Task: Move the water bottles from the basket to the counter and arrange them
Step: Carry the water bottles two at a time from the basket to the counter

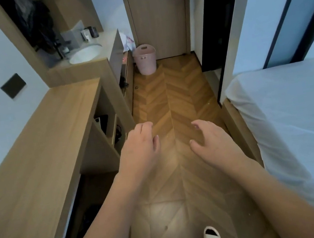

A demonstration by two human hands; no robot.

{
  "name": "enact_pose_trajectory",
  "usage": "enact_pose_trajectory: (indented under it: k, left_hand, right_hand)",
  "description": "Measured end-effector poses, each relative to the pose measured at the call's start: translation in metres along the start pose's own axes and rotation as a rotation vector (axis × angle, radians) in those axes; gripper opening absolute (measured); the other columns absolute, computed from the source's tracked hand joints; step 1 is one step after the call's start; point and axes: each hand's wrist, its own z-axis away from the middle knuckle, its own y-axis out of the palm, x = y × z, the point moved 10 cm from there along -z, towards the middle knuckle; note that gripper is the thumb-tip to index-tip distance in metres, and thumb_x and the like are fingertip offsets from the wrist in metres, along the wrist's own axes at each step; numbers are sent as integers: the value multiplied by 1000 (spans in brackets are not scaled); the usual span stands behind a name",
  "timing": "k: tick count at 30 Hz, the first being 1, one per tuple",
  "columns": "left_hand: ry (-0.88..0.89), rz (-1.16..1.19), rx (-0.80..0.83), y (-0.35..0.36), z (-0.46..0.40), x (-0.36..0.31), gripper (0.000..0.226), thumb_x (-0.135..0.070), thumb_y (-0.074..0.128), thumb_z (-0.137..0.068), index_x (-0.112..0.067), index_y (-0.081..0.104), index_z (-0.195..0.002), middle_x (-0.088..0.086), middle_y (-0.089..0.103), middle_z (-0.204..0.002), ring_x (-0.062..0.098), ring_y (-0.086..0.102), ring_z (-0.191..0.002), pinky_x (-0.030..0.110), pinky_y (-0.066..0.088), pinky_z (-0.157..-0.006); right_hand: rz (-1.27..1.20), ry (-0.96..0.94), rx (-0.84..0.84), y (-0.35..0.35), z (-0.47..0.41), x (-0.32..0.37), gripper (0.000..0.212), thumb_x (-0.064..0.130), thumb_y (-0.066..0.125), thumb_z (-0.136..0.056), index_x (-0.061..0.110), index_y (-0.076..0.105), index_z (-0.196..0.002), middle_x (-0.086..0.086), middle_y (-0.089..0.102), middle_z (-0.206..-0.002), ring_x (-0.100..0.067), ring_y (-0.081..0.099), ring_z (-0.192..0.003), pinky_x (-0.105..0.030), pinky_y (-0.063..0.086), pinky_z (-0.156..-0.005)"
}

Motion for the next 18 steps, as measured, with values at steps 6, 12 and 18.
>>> enact_pose_trajectory:
  k: [6, 12, 18]
  left_hand:
    - [-37, 28, -26, 22, -139, -10, 43, -36, 53, -98, -22, 47, -138, -5, 55, -133, 9, 53, -119, 19, 40, -95]
    - [-69, 45, 16, 64, -249, 1, 43, -34, 51, -100, -20, 46, -140, -4, 53, -136, 13, 52, -121, 25, 43, -97]
    - [-54, 53, 13, 115, -392, 38, 42, -31, 52, -98, -16, 48, -138, 0, 55, -132, 15, 53, -117, 24, 43, -92]
  right_hand:
    - [-5, -17, -15, -38, -131, -37, 57, 33, 58, -95, 21, 40, -148, 2, 48, -146, -13, 47, -132, -19, 31, -102]
    - [-26, 21, 6, -41, -248, -78, 57, 33, 58, -94, 23, 40, -147, 2, 48, -146, -14, 49, -130, -27, 40, -104]
    - [-6, -8, 15, -32, -396, -98, 58, 34, 58, -95, 22, 39, -148, 2, 48, -147, -14, 49, -131, -30, 43, -106]
